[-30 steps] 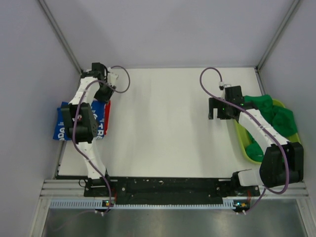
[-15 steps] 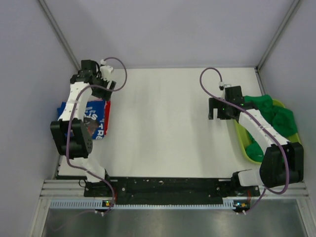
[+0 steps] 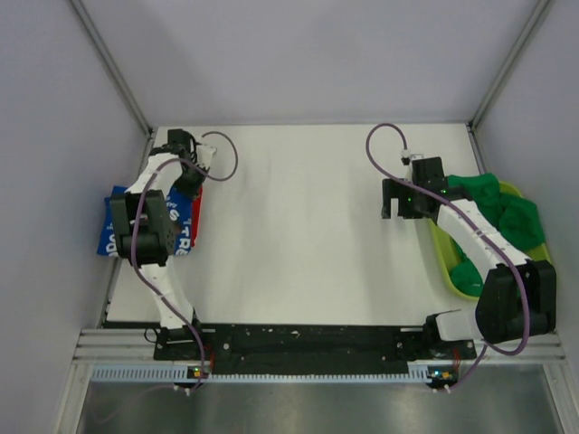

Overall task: Fold and stack the t-shirts
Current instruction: Put the neatly folded tshirt into the corner of the board with the left arm

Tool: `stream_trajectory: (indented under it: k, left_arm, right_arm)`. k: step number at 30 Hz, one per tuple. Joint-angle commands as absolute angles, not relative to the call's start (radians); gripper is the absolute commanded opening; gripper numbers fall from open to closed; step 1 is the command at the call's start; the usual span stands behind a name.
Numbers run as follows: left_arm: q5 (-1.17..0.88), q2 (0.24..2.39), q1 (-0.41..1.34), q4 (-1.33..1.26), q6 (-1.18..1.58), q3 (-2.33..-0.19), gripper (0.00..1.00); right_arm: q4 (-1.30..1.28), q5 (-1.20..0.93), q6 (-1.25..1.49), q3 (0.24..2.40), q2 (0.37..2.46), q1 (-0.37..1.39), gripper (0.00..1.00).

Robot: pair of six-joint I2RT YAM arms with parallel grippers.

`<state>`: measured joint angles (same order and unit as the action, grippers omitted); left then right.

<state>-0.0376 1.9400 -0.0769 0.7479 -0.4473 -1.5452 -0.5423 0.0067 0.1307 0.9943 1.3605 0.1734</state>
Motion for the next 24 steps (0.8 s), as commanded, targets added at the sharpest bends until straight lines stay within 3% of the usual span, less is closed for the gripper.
stream_trajectory:
  k: [1, 6, 13, 15, 19, 23, 24]
  left_arm:
    - [-0.034, 1.988, -0.084, 0.721, -0.427, -1.617, 0.00]
    - [-0.058, 1.968, -0.104, 0.739, -0.419, -1.628, 0.03]
    - [-0.110, 1.717, -0.124, 0.758, -0.449, -1.528, 0.23]
    - [-0.130, 1.633, -0.130, 0.772, -0.472, -1.477, 0.33]
    - [-0.202, 1.470, -0.129, 0.775, -0.498, -1.333, 0.67]
    - [-0.362, 1.310, -0.129, 0.726, -0.515, -1.153, 0.82]
    - [-0.389, 1.271, -0.129, 0.694, -0.521, -1.094, 0.92]
  right_arm:
    - [-0.532, 0.006, 0.118, 0.996, 1.328, 0.170, 0.99]
    - [-0.534, 0.006, 0.120, 0.996, 1.330, 0.172, 0.99]
    - [-0.534, 0.005, 0.121, 0.997, 1.321, 0.172, 0.99]
    - [-0.534, 0.003, 0.123, 0.999, 1.315, 0.170, 0.99]
    - [-0.526, 0.005, 0.135, 0.999, 1.301, 0.170, 0.99]
    - [-0.505, 0.005, 0.152, 0.976, 1.253, 0.172, 0.99]
    - [-0.494, 0.005, 0.156, 0.967, 1.234, 0.172, 0.99]
